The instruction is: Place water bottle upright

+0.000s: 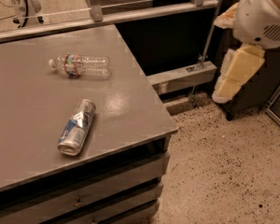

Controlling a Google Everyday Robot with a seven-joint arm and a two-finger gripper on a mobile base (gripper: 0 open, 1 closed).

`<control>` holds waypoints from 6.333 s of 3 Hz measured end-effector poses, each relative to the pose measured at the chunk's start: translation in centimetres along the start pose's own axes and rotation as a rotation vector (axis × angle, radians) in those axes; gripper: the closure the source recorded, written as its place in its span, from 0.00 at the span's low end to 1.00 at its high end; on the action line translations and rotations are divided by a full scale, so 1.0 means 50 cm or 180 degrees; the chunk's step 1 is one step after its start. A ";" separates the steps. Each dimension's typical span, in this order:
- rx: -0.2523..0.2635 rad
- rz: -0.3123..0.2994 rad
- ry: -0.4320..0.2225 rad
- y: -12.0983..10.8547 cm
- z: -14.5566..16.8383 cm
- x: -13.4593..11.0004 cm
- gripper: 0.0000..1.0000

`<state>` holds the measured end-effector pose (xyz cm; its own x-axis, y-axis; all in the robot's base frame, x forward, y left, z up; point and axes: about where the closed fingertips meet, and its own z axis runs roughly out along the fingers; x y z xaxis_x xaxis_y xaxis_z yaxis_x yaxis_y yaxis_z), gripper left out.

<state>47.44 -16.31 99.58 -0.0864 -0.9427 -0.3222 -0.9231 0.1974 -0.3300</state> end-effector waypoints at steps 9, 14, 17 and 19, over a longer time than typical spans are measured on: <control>-0.0751 -0.0285 -0.0640 -0.119 0.483 -0.594 0.00; -0.0611 -0.0439 -0.0051 -0.129 0.628 -0.631 0.39; -0.0622 -0.0308 -0.0797 -0.176 0.456 -0.645 1.00; -0.0805 0.0153 -0.2242 -0.214 0.307 -0.566 1.00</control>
Offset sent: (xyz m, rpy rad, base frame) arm 0.1213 0.1784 -0.0752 0.1889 0.0094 0.1756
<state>65.49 12.37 98.61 0.0531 -0.5225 -0.8510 -0.9897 0.0861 -0.1146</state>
